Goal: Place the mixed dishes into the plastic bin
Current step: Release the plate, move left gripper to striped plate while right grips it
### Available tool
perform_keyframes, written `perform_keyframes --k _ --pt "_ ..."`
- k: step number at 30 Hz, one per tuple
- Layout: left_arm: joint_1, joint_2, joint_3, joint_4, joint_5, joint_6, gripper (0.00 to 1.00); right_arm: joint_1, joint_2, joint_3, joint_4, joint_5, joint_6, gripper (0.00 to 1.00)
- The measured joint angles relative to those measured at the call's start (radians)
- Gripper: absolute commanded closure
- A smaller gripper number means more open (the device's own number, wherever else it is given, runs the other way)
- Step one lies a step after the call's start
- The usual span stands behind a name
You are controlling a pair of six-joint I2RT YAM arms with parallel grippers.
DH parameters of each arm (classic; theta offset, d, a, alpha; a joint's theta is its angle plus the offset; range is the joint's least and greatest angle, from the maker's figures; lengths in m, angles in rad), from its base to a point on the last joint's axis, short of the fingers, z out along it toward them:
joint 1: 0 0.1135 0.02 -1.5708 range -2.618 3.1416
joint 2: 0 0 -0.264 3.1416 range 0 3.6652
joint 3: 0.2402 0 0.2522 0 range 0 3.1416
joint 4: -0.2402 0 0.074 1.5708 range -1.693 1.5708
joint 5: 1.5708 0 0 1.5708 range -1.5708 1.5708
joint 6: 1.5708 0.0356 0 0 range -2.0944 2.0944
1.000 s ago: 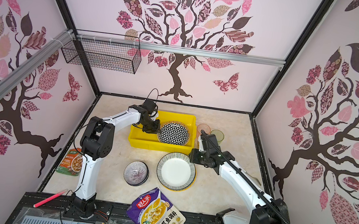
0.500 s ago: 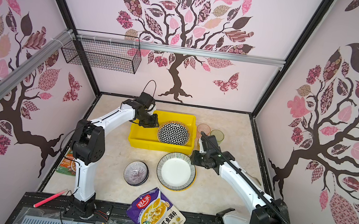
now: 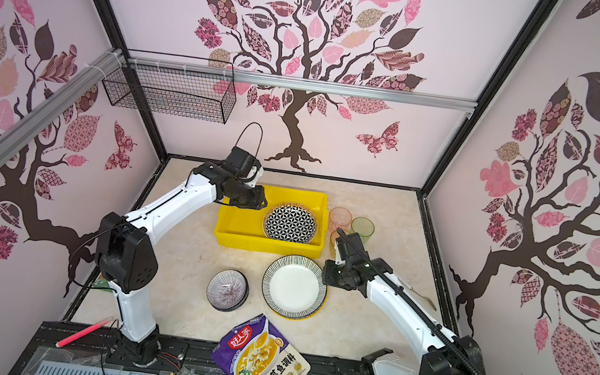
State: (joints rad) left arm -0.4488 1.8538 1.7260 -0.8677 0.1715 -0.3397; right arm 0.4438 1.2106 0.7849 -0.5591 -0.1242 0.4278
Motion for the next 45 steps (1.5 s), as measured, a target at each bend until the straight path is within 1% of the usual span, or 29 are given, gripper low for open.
perform_keyframes --k 5,16,24,36,45 --pt "-0.061 -0.040 -0.069 -0.014 -0.003 0.007 0.64 0.000 -0.018 -0.001 -0.004 0.001 0.014 0.65" --pt "-0.072 -0.151 -0.228 -0.016 0.037 0.018 0.64 0.000 -0.026 -0.028 -0.008 -0.001 0.033 0.71" --pt "-0.102 -0.185 -0.326 -0.009 0.076 0.035 0.65 0.001 -0.025 -0.053 -0.006 -0.006 0.044 0.72" --pt "-0.153 -0.174 -0.348 -0.022 0.100 0.062 0.65 0.007 0.000 -0.062 0.007 -0.033 0.047 0.76" --pt "-0.168 -0.159 -0.354 -0.047 0.099 0.079 0.65 0.008 0.030 -0.068 0.017 -0.037 0.044 0.79"
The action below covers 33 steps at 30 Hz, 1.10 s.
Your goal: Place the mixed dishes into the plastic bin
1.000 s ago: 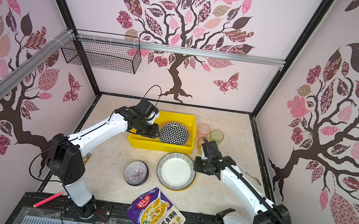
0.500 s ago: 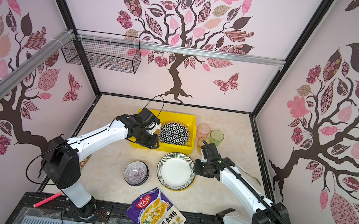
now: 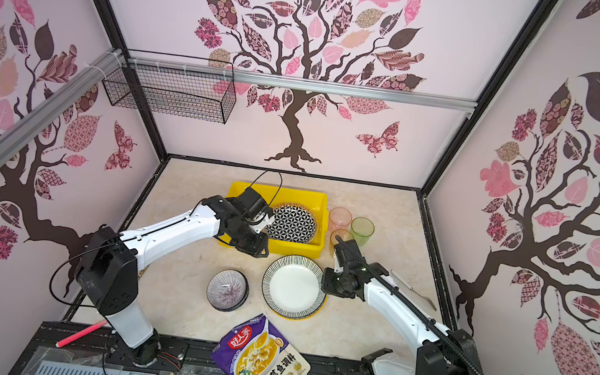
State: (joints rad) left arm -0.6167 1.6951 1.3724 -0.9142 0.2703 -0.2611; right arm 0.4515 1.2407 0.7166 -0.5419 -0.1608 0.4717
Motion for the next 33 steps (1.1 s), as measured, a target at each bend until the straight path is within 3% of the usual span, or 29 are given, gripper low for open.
perform_keyframes --k 33 --pt "-0.048 0.114 0.000 -0.045 0.016 0.026 0.62 0.000 0.061 -0.019 0.039 -0.017 -0.023 0.88"
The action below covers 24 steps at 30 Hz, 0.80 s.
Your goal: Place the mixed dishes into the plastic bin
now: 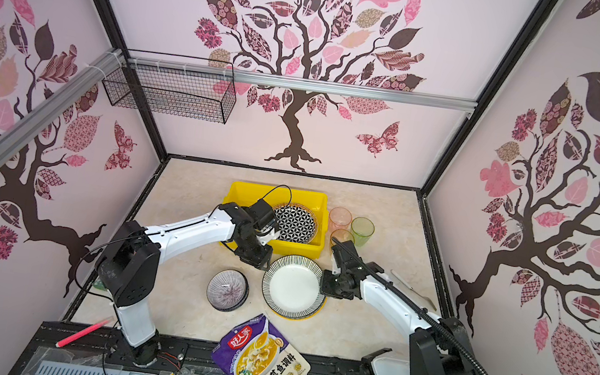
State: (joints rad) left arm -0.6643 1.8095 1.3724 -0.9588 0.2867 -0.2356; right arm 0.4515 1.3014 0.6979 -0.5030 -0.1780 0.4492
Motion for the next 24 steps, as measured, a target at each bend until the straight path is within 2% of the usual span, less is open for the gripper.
perform_keyframes --k 24 --pt "-0.004 0.050 0.000 0.000 0.018 -0.003 0.61 -0.001 0.024 -0.011 0.078 -0.036 -0.001 0.94"
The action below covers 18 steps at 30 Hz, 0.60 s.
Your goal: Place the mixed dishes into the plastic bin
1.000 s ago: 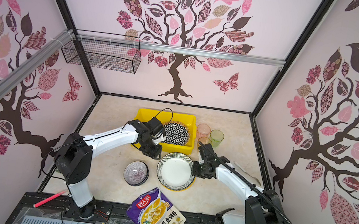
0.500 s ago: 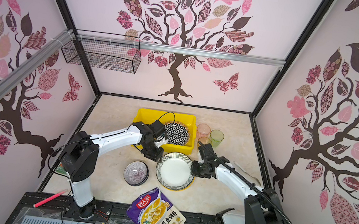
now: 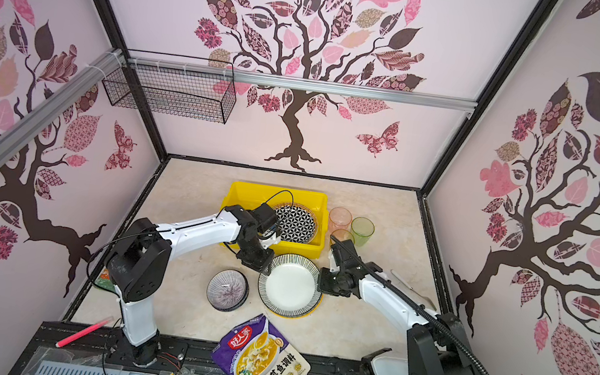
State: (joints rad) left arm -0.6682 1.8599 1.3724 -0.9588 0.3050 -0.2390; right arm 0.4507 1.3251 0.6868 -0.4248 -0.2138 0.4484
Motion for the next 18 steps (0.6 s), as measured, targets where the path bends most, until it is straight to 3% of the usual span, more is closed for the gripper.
perform_keyframes --k 18 --pt "0.001 0.008 0.000 -0.001 -0.006 -0.004 0.63 0.000 0.011 -0.015 0.055 -0.012 -0.007 1.00"
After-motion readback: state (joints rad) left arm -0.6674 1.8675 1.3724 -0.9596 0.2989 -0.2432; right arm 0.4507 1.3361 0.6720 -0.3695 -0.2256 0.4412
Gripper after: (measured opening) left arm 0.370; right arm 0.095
